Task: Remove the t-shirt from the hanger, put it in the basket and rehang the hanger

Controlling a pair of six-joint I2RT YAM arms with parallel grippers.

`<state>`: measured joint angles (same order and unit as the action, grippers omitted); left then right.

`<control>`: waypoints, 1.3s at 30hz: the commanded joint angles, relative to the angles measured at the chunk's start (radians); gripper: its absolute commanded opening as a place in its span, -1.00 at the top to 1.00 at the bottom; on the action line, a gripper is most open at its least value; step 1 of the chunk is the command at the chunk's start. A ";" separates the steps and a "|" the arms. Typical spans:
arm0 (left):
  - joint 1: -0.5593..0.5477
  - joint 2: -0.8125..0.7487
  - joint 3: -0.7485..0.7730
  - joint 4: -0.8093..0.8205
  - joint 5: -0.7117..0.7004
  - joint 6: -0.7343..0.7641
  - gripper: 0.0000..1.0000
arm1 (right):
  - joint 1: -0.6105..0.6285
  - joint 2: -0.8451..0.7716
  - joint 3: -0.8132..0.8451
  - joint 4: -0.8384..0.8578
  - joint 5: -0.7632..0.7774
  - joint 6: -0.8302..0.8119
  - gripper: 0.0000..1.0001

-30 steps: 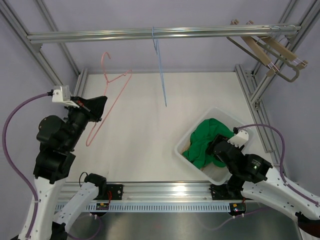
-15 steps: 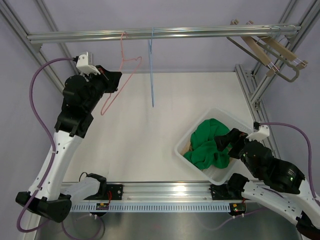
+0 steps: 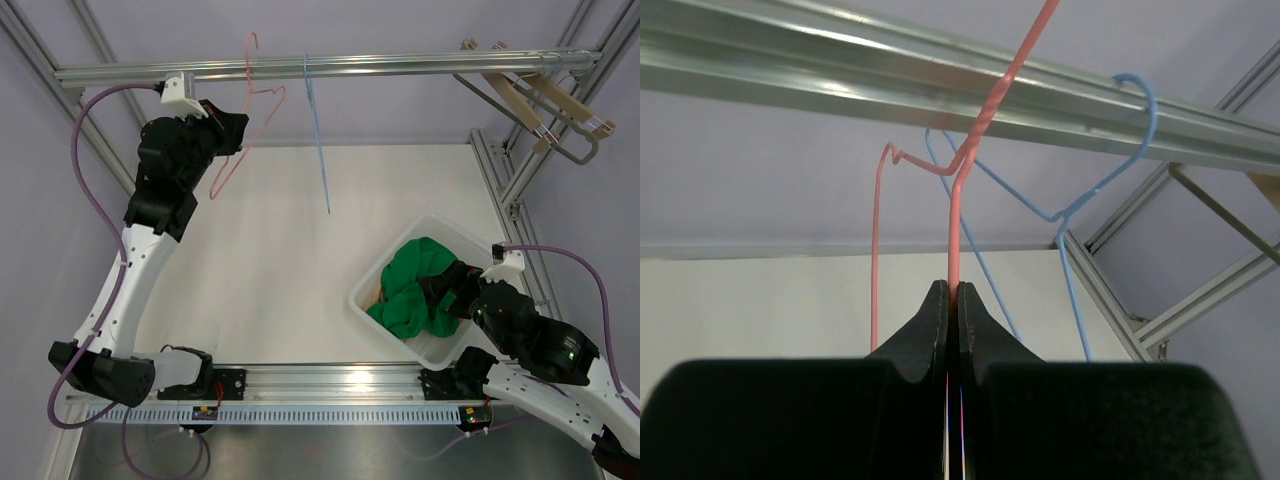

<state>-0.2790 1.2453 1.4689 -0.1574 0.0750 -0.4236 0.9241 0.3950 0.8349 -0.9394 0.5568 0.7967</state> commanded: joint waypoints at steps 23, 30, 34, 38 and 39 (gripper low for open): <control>0.023 -0.283 -0.275 -0.063 0.083 -0.053 -0.98 | -0.004 -0.030 0.279 0.113 -0.046 -0.220 -0.99; 0.023 -0.548 -0.375 -0.223 0.213 0.017 -0.98 | -0.004 -0.151 0.351 0.171 -0.008 -0.261 -0.99; 0.023 -0.697 -0.467 -0.309 0.325 0.046 -0.98 | -0.005 -0.243 0.343 0.159 0.055 -0.266 -0.99; 0.023 -0.832 -0.577 -0.372 0.358 0.034 -0.98 | -0.004 -0.317 0.307 0.102 0.104 -0.260 -0.99; 0.023 -0.855 -0.620 -0.373 0.358 0.023 -0.98 | -0.004 -0.324 0.279 0.099 0.104 -0.260 -0.99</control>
<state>-0.2596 0.4332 0.9192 -0.4618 0.3565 -0.4068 0.9226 0.0860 1.1568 -0.8078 0.6151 0.5625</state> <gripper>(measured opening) 0.988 0.993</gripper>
